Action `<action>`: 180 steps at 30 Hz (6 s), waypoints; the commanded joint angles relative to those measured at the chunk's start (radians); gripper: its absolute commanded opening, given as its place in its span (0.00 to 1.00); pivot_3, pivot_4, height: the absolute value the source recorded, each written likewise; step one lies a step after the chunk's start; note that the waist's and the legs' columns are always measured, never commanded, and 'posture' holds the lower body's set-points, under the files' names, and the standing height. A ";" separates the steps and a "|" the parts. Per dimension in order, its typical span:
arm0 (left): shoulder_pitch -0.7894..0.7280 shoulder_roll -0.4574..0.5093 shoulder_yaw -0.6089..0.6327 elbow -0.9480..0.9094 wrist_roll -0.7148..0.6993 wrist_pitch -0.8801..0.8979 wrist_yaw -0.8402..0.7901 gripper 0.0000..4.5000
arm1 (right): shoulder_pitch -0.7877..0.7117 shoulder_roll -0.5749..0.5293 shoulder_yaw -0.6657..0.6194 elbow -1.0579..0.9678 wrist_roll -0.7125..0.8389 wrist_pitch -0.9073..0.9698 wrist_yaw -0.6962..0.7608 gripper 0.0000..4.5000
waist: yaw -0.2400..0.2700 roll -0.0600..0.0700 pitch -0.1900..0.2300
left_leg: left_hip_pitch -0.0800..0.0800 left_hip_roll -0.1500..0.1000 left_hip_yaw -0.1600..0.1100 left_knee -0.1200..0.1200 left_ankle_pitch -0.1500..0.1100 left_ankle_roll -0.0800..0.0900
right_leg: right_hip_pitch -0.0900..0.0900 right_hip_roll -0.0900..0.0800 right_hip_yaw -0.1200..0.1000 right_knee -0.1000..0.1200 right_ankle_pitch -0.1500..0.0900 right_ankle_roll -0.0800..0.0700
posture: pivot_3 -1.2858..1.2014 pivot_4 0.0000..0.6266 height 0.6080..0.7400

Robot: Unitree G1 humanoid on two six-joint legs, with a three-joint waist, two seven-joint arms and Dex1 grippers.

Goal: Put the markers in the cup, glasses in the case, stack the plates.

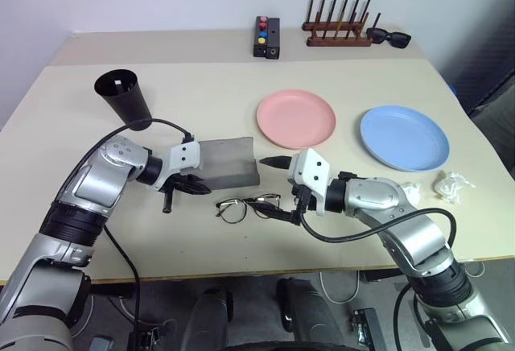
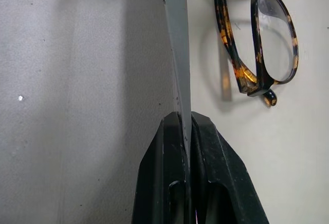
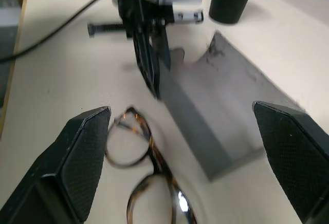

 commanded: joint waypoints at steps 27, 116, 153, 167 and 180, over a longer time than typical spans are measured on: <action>-0.075 -0.030 -0.117 -0.328 -0.127 0.158 0.037 0.94 | 0.134 -0.090 -0.127 -0.017 -0.010 -0.078 0.021 1.00 | 0.004 0.000 0.000 | 0.001 0.000 0.000 0.002 -0.001 0.001 | 0.002 0.000 0.001 0.000 -0.001 0.001 | 0.52 0.24 0.96; -0.216 -0.077 -0.042 0.208 -0.069 -0.032 -0.005 0.73 | 0.165 -0.105 -0.126 -0.045 -0.040 -0.062 0.008 1.00 | 0.005 0.001 -0.001 | -0.001 -0.001 0.001 0.010 -0.003 0.005 | 0.003 0.000 0.001 0.001 -0.001 0.002 | 0.52 0.24 0.96; -0.179 -0.104 0.081 0.216 -0.034 -0.102 0.193 0.26 | 0.177 -0.038 -0.245 -0.054 0.135 -0.085 0.023 1.00 | 0.010 0.001 -0.001 | 0.000 -0.001 0.001 0.011 -0.004 0.006 | 0.005 -0.001 0.000 0.002 0.000 0.002 | 0.52 0.24 0.96; -0.193 -0.113 0.134 0.280 -0.025 -0.103 0.321 0.01 | 0.185 -0.042 -0.244 -0.048 0.131 -0.093 0.028 1.00 | 0.007 0.001 -0.001 | 0.000 -0.001 0.000 0.012 -0.004 0.006 | 0.005 -0.001 0.000 0.002 0.000 0.002 | 0.52 0.24 0.96; -0.057 -0.044 0.101 0.038 -0.110 -0.021 0.107 0.01 | 0.173 -0.036 -0.231 -0.043 0.127 -0.090 0.020 1.00 | 0.010 0.001 -0.001 | -0.001 0.000 0.001 0.012 -0.004 0.006 | 0.004 -0.001 0.000 0.002 -0.001 0.001 | 0.52 0.24 0.96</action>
